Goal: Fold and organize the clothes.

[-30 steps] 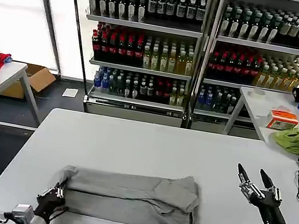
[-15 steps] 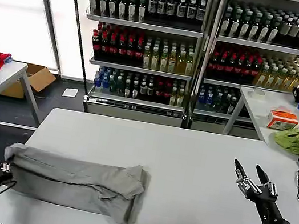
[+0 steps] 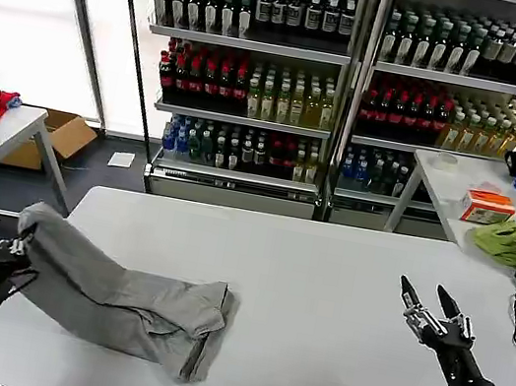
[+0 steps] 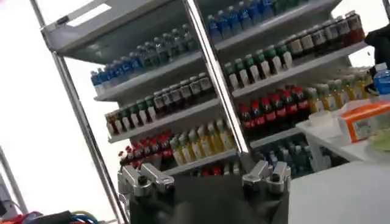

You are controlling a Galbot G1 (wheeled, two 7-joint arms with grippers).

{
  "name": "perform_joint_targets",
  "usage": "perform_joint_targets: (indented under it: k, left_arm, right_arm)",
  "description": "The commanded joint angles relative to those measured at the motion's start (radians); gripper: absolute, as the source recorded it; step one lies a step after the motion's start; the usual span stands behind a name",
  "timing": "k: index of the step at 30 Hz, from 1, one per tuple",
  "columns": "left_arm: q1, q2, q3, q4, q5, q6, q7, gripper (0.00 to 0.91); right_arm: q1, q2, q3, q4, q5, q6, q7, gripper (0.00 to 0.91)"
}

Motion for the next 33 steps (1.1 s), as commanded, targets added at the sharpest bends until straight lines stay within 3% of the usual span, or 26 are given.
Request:
perform_joint_targets:
  k: [1,10,18,20,22,23,24,28,33]
  left_arm:
    - [-0.081,0.006,0.407,-0.112,-0.053,-0.038,-0.024,0.0]
    - [-0.117,-0.064,0.603,0.01,0.054,-0.047,-0.017,0.0]
    - [-0.16,-0.19,0.684,0.135,0.192,-0.054,0.024,0.01]
    - [-0.153,-0.192,0.688,0.153,0.214,-0.044,0.05,0.161]
    - [-0.145,-0.191,0.688,0.152,0.238,-0.039,0.055,0.413]
    - [-0.142,-0.192,0.69,0.149,0.25,-0.043,0.052,0.806]
    - [-0.14,-0.194,0.689,0.147,0.254,-0.042,0.048,0.907]
    - [-0.137,-0.192,0.664,0.114,0.248,-0.042,0.039,0.907]
    - [-0.102,-0.151,0.552,-0.098,0.21,-0.035,0.012,0.907]
  right_arm:
    - [-0.008,0.01,-0.006,0.002,-0.015,-0.001,-0.002,0.907]
    - [-0.024,0.018,0.01,0.01,-0.021,0.0,-0.004,0.907]
    - [-0.057,0.034,-0.003,0.012,-0.041,0.015,-0.022,0.907]
    - [-0.055,0.034,0.0,0.013,-0.041,0.015,-0.021,0.907]
    - [-0.052,0.033,0.0,0.013,-0.04,0.013,-0.02,0.907]
    - [-0.049,0.034,-0.002,0.012,-0.04,0.013,-0.019,0.907]
    - [-0.047,0.035,-0.004,0.011,-0.04,0.014,-0.02,0.907]
    - [-0.044,0.045,-0.019,0.014,-0.044,0.019,-0.019,0.907]
    - [-0.051,0.046,-0.029,0.018,-0.048,0.021,-0.024,0.907]
